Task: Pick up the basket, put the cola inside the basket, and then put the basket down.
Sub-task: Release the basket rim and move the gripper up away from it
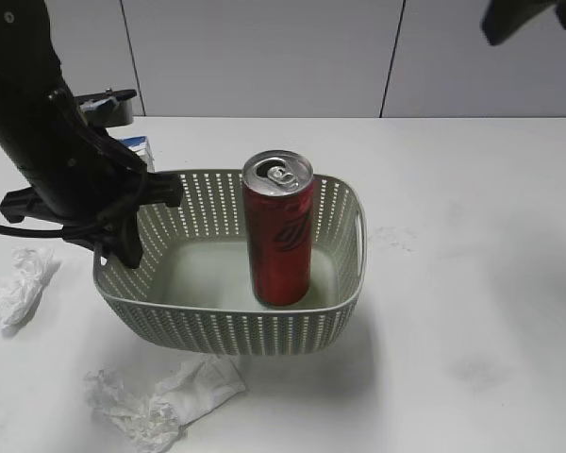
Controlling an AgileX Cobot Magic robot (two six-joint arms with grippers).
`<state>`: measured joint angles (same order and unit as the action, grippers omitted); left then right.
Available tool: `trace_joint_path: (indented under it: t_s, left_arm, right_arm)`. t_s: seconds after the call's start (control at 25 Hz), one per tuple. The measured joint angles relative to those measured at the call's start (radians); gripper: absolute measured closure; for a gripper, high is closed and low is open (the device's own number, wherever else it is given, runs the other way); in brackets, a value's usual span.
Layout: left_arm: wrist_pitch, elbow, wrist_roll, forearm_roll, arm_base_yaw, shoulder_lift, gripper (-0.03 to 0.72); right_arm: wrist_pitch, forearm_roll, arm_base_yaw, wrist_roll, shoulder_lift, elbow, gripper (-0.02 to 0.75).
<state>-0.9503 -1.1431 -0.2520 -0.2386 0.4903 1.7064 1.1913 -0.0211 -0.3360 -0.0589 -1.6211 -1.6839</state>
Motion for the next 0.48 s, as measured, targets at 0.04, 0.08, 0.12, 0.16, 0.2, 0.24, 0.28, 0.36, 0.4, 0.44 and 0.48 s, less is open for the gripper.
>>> trace_joint_path:
  t_s: [0.04, 0.08, 0.12, 0.16, 0.2, 0.24, 0.28, 0.36, 0.4, 0.44, 0.48]
  left_arm:
    - [0.000, 0.000, -0.005, 0.000, 0.000, 0.000, 0.692]
    - [0.000, 0.000, -0.009, 0.000, 0.000, 0.000, 0.692]
    - [0.000, 0.000, -0.011, 0.000, 0.000, 0.000, 0.692]
    - [0.000, 0.000, -0.014, 0.000, 0.000, 0.000, 0.692]
    - [0.000, 0.000, -0.016, 0.000, 0.000, 0.000, 0.692]
    - [0.001, 0.000, -0.016, 0.000, 0.000, 0.000, 0.692]
    - [0.002, 0.000, -0.016, 0.000, 0.000, 0.000, 0.692]
    - [0.003, -0.004, -0.018, 0.000, 0.000, 0.000, 0.692]
    - [0.004, -0.009, -0.019, 0.000, 0.000, 0.000, 0.692]
    - [0.004, -0.016, -0.020, 0.000, 0.000, 0.000, 0.692]
    - [0.005, -0.025, -0.023, 0.001, 0.000, 0.000, 0.692]
  right_arm:
    - [0.000, 0.002, 0.040, 0.003, 0.010, 0.018, 0.115]
    - [0.000, 0.006, 0.076, 0.005, 0.020, 0.042, 0.122]
    - [0.000, 0.010, 0.103, 0.006, 0.032, 0.069, 0.132]
    - [0.000, 0.013, 0.129, 0.007, 0.044, 0.095, 0.135]
    - [0.001, 0.013, 0.149, 0.007, 0.061, 0.115, 0.139]
    - [0.002, 0.013, 0.162, 0.007, 0.081, 0.138, 0.142]
    - [0.002, 0.013, 0.171, 0.007, 0.100, 0.161, 0.143]
    - [0.002, 0.010, 0.176, 0.007, 0.157, 0.211, 0.144]
    - [-0.002, 0.002, 0.177, 0.007, 0.194, 0.245, 0.144]
    - [-0.012, -0.005, 0.178, 0.007, 0.229, 0.286, 0.144]
    - [-0.024, -0.013, 0.179, 0.007, 0.276, 0.323, 0.144]
